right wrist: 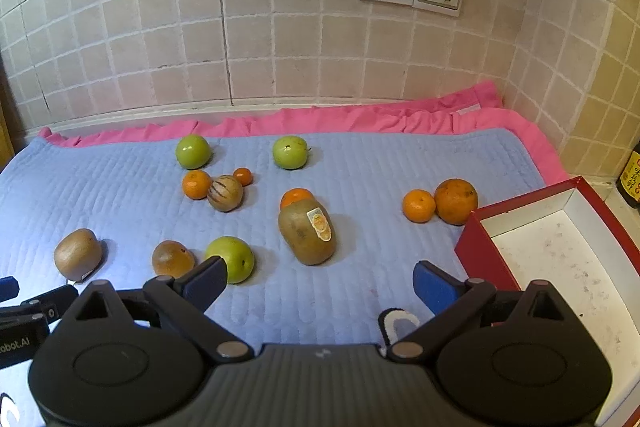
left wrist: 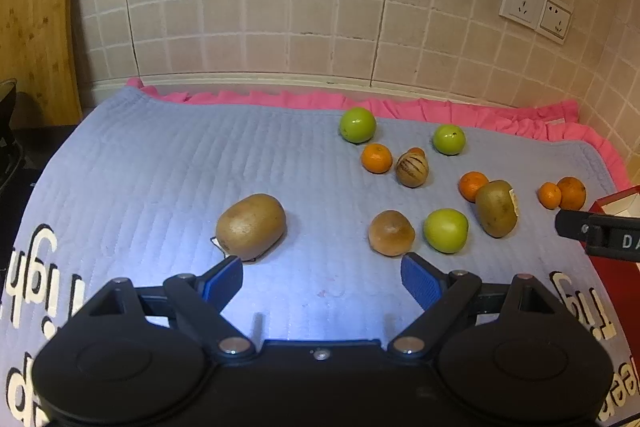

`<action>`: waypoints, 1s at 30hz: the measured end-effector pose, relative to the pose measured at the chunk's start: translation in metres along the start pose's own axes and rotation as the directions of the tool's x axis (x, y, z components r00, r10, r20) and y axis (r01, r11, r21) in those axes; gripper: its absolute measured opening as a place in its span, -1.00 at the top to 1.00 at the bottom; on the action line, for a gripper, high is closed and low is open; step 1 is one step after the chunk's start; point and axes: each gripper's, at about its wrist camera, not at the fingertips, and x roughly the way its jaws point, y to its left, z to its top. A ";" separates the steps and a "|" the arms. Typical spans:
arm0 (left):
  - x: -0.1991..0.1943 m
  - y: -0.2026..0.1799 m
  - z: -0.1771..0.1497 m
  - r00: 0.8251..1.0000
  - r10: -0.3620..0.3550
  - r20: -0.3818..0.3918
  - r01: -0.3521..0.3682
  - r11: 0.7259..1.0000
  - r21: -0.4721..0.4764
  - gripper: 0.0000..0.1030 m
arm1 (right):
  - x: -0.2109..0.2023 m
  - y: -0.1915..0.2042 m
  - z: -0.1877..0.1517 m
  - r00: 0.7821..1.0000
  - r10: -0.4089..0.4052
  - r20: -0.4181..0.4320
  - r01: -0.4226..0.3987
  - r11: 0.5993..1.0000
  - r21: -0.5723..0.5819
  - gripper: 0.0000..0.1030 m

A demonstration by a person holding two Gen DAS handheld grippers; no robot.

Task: Organize fruits
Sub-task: 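Move the left tool toward a brown kiwi while the right tool approaches a stickered kiwi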

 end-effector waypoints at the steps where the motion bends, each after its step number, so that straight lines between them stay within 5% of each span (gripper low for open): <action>1: -0.001 0.000 0.000 1.000 -0.006 0.003 0.006 1.000 -0.002 -0.99 | 0.001 0.000 0.000 1.000 0.002 -0.003 -0.002 1.000 0.000 -0.95; 30: -0.002 -0.007 -0.004 1.000 0.014 0.015 -0.015 0.999 0.052 -0.99 | 0.006 0.004 -0.005 1.000 0.018 -0.020 -0.018 1.000 0.003 -0.95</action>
